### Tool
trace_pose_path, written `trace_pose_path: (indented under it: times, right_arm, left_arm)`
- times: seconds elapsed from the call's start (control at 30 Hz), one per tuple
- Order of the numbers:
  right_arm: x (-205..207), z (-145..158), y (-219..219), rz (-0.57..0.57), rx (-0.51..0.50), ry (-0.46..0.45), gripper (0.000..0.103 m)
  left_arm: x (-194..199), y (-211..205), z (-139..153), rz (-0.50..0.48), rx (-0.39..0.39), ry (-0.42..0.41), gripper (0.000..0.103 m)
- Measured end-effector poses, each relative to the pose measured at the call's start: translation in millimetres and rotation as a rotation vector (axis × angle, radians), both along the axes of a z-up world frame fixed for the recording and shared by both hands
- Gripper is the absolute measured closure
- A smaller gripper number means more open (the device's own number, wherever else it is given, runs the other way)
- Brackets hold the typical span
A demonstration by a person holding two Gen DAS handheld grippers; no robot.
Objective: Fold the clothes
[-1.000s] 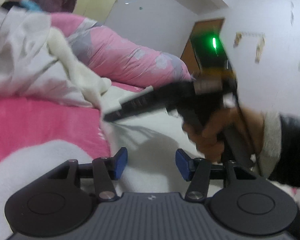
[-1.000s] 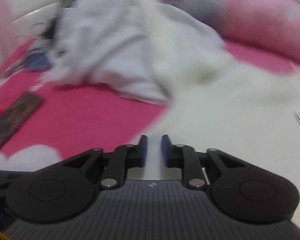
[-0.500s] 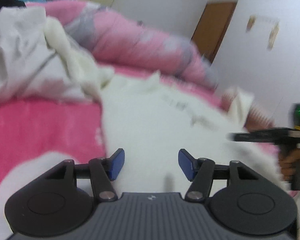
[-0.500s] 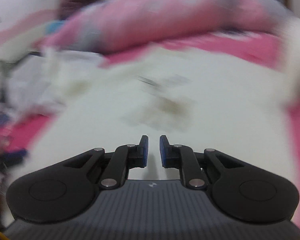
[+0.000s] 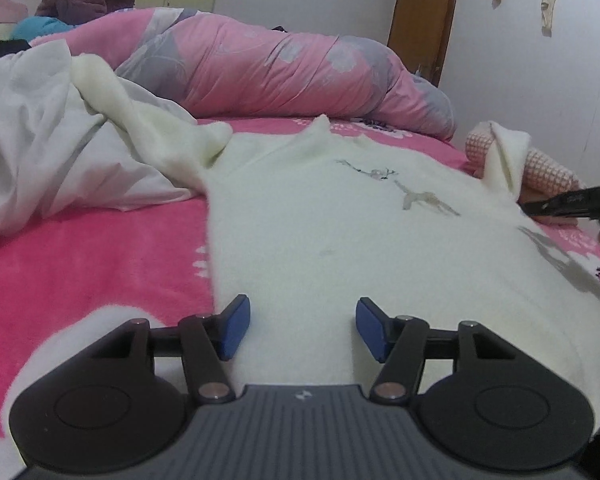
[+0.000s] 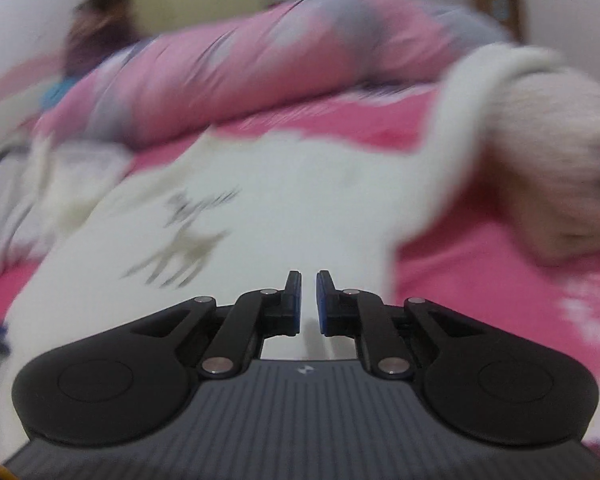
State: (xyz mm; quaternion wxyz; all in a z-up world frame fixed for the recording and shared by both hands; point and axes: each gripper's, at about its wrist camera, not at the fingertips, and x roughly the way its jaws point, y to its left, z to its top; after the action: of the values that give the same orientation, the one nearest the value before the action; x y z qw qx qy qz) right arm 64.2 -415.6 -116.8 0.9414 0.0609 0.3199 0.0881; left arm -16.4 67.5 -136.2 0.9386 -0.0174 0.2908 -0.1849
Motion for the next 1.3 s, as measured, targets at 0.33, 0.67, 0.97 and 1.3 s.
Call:
trace_pose_path:
  times: [0.33,0.67,0.97,1.3]
  right_arm:
    - [-99.1,10.7,-48.5,-0.23,-0.172,0.075,0.091]
    - [-87.5,-21.8,134.2,0.436,-0.002,0.013,0.094]
    - [-164.1,-0.5,62.7,0.289,-0.112,0.066,0.095]
    - [-149.6,-16.0,146.9,0.529,-0.16,-0.008,0.092]
  left_arm:
    - [-14.4,-9.6,19.0,-0.033,0.173,-0.146,0.043]
    - [-39.7,-82.8,3.0,-0.322,0.323,-0.13,0.045]
    - [-71.2,6.3,16.8,-0.193,0.209,-0.109,0.042]
    - [-61.9,-22.8,8.9,-0.195,0.196,-0.035,0.041]
